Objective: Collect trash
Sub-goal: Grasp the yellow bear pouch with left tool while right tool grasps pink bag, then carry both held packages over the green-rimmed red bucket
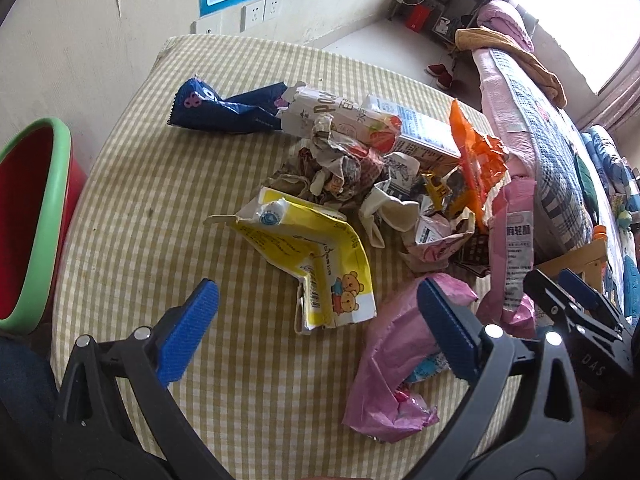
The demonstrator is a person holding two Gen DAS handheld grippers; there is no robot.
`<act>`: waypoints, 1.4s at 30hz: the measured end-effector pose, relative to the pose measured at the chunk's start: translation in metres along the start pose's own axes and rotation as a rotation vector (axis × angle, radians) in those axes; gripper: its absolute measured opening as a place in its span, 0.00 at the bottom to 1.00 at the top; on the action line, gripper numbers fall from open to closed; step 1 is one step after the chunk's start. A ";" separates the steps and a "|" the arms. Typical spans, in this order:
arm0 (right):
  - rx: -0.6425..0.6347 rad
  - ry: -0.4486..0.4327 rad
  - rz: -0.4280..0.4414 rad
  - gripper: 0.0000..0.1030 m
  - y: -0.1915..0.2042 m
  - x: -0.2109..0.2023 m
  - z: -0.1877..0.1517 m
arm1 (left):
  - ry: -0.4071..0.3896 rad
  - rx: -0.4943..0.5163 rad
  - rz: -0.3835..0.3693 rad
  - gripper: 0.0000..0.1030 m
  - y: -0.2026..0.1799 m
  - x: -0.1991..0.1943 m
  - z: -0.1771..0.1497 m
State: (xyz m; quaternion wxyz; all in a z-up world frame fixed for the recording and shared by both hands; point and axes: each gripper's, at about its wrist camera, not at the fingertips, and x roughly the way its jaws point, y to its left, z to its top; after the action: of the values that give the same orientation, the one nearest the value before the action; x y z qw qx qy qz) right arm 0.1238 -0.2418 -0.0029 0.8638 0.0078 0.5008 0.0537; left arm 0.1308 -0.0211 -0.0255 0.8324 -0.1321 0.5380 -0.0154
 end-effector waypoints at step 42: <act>0.036 -0.002 0.094 0.47 0.004 -0.018 -0.001 | 0.064 -0.002 -0.067 0.35 0.008 -0.008 -0.019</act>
State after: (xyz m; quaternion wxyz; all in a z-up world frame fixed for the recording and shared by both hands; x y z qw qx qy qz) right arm 0.1135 -0.2395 0.0127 0.8606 0.0471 0.4999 0.0852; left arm 0.1101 -0.0164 -0.0276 0.8137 -0.1505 0.5595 -0.0471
